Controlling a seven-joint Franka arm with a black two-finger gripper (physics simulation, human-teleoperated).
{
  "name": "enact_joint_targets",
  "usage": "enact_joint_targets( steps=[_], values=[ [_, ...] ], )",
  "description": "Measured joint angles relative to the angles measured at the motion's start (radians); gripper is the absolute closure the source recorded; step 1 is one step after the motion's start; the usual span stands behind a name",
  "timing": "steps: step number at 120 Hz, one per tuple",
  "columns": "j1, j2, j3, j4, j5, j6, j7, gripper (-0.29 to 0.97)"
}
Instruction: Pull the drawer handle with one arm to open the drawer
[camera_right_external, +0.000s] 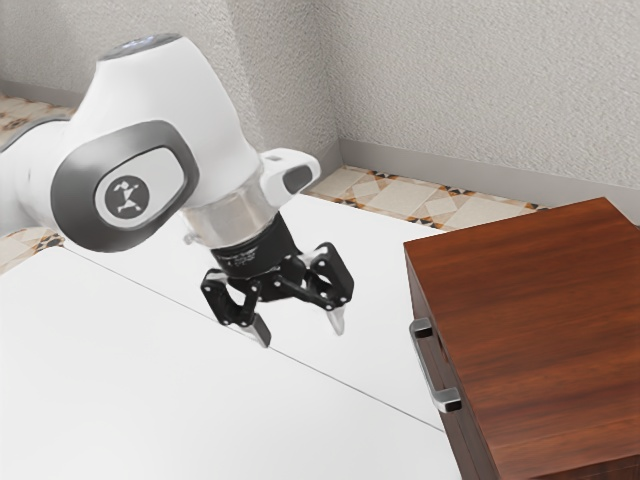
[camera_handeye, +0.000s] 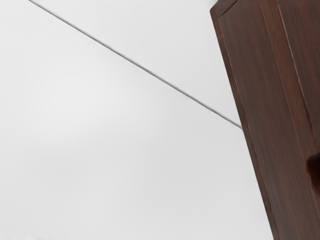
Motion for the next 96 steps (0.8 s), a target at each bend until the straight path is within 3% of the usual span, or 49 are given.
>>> enact_joint_targets(
  steps=[44,69,96],
  values=[
    [0.020,-0.010,-0.047,-0.050,-0.073,0.073,-0.280,0.05],
    [0.018,-0.082,-0.048,-0.100,-0.130,0.085,-0.334,0.08],
    [-0.005,-0.056,-0.051,-0.103,-0.142,0.120,-0.329,0.12]
  ],
)
